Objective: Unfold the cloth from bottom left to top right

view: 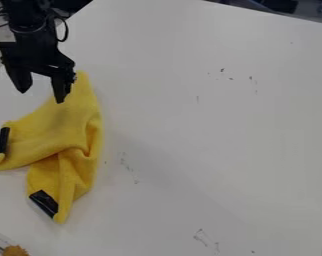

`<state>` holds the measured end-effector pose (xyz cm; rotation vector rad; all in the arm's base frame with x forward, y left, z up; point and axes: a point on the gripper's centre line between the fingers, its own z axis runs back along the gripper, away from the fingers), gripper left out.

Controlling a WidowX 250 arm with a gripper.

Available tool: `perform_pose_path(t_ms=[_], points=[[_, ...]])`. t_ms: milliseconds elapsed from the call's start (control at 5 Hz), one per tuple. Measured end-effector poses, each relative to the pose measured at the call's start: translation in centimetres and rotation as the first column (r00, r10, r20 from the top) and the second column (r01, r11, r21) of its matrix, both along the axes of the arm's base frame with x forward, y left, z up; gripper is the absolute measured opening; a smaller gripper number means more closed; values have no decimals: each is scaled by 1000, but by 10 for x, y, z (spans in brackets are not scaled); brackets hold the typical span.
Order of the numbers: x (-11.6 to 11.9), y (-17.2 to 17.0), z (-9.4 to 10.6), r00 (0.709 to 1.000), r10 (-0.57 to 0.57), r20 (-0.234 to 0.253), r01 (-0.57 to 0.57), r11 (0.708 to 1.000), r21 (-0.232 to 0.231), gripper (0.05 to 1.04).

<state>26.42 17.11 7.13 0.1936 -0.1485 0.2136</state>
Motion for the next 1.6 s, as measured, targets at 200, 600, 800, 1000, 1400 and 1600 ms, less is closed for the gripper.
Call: perform_pose_path(t_ms=[200, 600, 800, 1000, 1400, 1600], points=[[-4, 10, -4, 999, 27, 43, -26, 1000, -6, 1000], [-36, 51, -19, 986, 160, 46, -160, 987, 10, 1000], [-54, 64, -22, 978, 206, 19, -206, 978, 31, 1000], [-70, 63, -31, 971, 238, -16, -237, 971, 23, 1000], [-83, 50, -44, 963, 261, -66, -263, 965, -9, 1000], [-83, 48, -43, 964, 256, -76, -258, 966, -9, 1000]])
